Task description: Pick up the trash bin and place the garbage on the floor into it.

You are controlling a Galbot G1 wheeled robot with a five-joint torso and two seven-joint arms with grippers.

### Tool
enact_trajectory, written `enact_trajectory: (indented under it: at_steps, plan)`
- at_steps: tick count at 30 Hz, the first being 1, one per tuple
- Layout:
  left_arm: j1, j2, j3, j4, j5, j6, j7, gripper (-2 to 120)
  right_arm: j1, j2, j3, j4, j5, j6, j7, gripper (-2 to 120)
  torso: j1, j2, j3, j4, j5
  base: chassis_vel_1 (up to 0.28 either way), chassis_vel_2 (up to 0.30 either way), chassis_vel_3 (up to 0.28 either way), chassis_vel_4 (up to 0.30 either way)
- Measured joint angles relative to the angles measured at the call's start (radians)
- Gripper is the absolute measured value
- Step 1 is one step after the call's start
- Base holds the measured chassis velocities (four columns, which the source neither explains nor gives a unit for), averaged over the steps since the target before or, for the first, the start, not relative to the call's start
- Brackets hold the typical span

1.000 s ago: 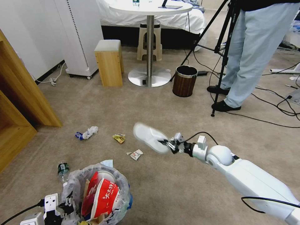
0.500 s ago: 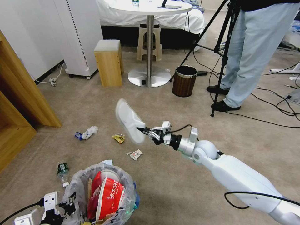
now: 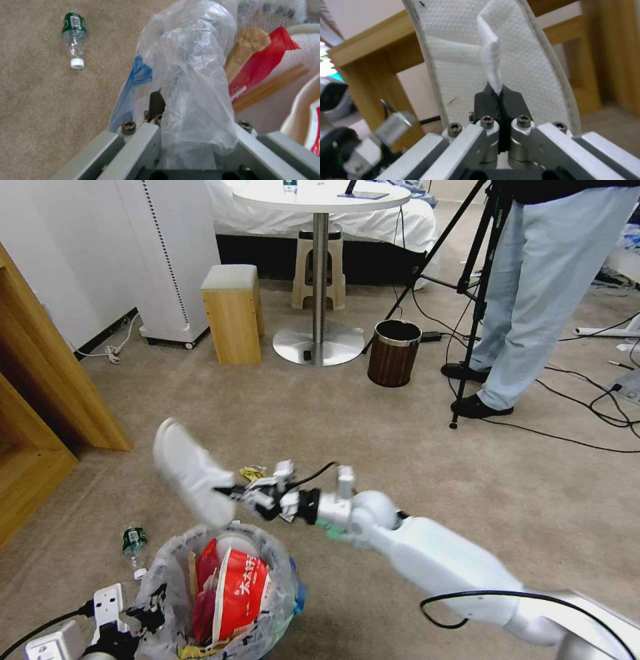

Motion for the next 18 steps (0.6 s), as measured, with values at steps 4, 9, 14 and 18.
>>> enact_trajectory:
  at_steps: [4,9,14,18]
  plan:
    - [-0.003,-0.006,-0.003,0.003,-0.003,0.0,-0.003,1,0.022,0.031,-0.038,0.015,0.022,-0.026,0.012,0,0.0,0.0,0.0,0.0001,-0.0001,0.0,0.0,0.0,0.0]
    - [-0.003,0.007,-0.01,0.013,-0.013,0.0,-0.008,1,0.02,0.007,-0.055,0.069,0.044,-0.054,0.026,0,0.0,0.0,0.0,-0.0001,0.0,0.0,0.0,0.0,0.0]
    - [-0.011,0.011,-0.009,0.023,-0.02,-0.001,-0.015,1,-0.009,-0.047,-0.068,0.13,0.055,-0.077,0.041,0,0.0,0.0,0.0,-0.0004,0.0003,0.0,0.0,0.0,0.0]
    - [-0.015,0.013,-0.006,0.023,-0.021,-0.001,-0.018,1,-0.029,-0.067,-0.076,0.137,0.044,-0.079,0.046,0,0.0,0.0,0.0,-0.0002,0.0002,0.0,0.0,0.0,0.0]
